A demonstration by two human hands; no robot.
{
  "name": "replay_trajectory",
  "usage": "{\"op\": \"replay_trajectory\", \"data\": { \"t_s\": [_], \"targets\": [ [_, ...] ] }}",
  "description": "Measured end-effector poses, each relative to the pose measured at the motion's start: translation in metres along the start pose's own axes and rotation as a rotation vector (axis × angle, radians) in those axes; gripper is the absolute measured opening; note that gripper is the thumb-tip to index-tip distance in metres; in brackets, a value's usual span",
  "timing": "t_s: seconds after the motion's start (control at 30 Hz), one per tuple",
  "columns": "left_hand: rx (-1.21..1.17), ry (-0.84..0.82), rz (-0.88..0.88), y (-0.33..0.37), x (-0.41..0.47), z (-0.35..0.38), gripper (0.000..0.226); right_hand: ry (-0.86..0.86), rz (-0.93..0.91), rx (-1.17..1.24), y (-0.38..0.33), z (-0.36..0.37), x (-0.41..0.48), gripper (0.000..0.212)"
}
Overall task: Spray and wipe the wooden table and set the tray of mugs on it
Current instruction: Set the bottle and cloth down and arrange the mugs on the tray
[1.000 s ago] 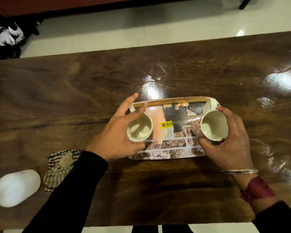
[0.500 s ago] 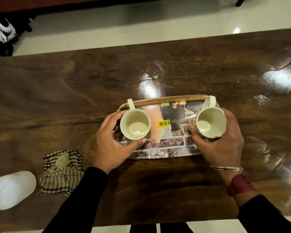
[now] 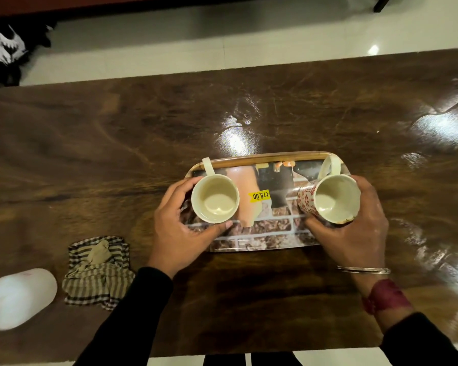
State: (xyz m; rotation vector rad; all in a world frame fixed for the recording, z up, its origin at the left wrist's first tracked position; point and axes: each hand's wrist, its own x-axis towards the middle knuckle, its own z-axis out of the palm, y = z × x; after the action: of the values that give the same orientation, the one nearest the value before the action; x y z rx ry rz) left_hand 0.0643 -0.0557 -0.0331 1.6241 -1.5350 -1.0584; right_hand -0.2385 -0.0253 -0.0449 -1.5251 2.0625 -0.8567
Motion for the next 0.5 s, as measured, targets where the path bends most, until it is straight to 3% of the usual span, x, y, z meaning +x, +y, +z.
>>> {"op": "replay_trajectory", "data": {
  "t_s": [0.5],
  "targets": [
    [-0.038,-0.045,-0.009,-0.015,0.000,-0.001,0.089,-0.006,-0.010,0.011,0.000,0.002,0.000,0.090]
  ]
}}
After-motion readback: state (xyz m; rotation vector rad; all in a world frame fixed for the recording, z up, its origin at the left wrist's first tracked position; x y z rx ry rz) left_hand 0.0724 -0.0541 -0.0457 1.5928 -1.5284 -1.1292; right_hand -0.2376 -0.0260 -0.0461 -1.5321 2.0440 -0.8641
